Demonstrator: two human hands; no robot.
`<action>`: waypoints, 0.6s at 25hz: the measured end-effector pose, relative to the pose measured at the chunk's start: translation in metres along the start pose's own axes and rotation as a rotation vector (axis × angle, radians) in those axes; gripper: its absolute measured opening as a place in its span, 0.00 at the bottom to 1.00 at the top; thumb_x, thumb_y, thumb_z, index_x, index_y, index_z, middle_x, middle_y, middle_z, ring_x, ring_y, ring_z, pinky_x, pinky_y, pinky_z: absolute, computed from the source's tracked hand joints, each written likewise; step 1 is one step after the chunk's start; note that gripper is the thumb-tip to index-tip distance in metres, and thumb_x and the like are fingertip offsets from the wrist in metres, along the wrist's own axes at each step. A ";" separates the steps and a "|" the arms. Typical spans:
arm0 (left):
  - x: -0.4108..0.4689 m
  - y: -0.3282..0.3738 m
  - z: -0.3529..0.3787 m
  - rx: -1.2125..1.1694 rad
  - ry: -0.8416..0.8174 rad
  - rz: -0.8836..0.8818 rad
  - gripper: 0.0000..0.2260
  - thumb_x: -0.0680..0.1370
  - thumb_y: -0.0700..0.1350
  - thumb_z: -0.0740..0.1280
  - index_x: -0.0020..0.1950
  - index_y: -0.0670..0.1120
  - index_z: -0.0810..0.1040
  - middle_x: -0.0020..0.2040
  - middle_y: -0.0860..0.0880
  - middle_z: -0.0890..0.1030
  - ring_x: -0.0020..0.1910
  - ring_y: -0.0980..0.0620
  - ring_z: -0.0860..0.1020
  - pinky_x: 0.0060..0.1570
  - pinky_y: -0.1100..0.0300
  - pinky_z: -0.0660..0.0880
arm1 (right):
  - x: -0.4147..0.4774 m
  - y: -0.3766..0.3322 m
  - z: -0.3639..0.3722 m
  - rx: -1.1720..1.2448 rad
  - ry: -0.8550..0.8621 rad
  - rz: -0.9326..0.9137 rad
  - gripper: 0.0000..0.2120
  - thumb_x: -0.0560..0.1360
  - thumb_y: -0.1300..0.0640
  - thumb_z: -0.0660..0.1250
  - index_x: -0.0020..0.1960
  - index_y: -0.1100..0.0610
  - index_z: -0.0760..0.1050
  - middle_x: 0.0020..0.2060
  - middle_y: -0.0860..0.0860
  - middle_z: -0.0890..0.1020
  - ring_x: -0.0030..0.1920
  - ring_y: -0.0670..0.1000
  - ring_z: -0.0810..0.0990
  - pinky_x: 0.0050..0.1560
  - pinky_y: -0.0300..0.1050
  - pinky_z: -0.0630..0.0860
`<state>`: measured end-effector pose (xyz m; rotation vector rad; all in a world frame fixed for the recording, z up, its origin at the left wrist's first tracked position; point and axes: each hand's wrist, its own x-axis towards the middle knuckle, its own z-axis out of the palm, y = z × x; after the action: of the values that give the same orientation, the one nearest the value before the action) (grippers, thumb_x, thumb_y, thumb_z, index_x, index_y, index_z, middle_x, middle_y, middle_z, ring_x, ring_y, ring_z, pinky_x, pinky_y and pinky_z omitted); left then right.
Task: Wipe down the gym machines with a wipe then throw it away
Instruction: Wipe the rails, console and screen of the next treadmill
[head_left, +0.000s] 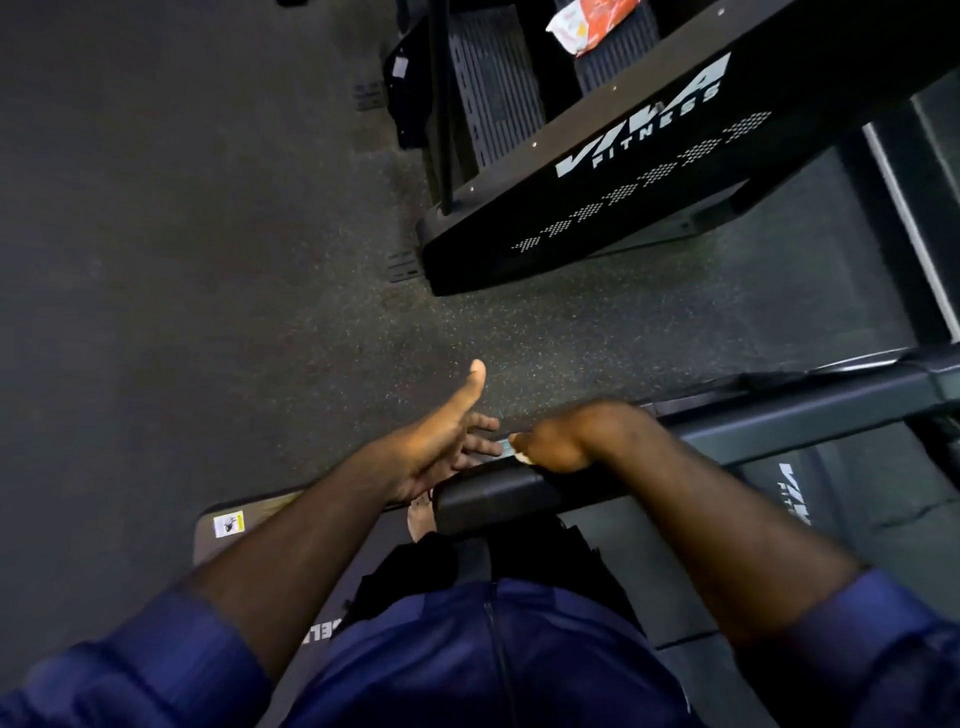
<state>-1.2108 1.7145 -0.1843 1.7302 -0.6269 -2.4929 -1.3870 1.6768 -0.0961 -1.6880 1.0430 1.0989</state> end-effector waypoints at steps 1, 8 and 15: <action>0.002 0.006 0.005 0.069 0.007 -0.011 0.62 0.59 0.89 0.56 0.78 0.45 0.69 0.65 0.42 0.83 0.67 0.45 0.80 0.74 0.47 0.71 | -0.001 0.000 0.000 0.049 -0.003 -0.031 0.23 0.88 0.46 0.50 0.78 0.54 0.69 0.78 0.57 0.69 0.75 0.59 0.71 0.71 0.54 0.68; 0.017 0.049 0.048 0.457 -0.076 -0.087 0.60 0.58 0.91 0.46 0.79 0.55 0.71 0.67 0.49 0.82 0.63 0.53 0.77 0.72 0.49 0.69 | -0.010 0.069 -0.002 0.114 -0.027 0.137 0.21 0.86 0.46 0.55 0.72 0.53 0.76 0.74 0.56 0.75 0.71 0.58 0.75 0.72 0.58 0.70; 0.036 0.080 0.089 0.588 -0.103 -0.107 0.57 0.64 0.88 0.42 0.82 0.56 0.65 0.68 0.52 0.81 0.69 0.49 0.78 0.74 0.46 0.70 | -0.010 0.131 -0.002 0.089 -0.025 0.141 0.20 0.86 0.48 0.55 0.71 0.55 0.76 0.73 0.55 0.76 0.70 0.58 0.76 0.71 0.51 0.69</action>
<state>-1.3206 1.6582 -0.1624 1.8323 -1.4305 -2.6588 -1.5112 1.6380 -0.1130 -1.5463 1.1922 1.1431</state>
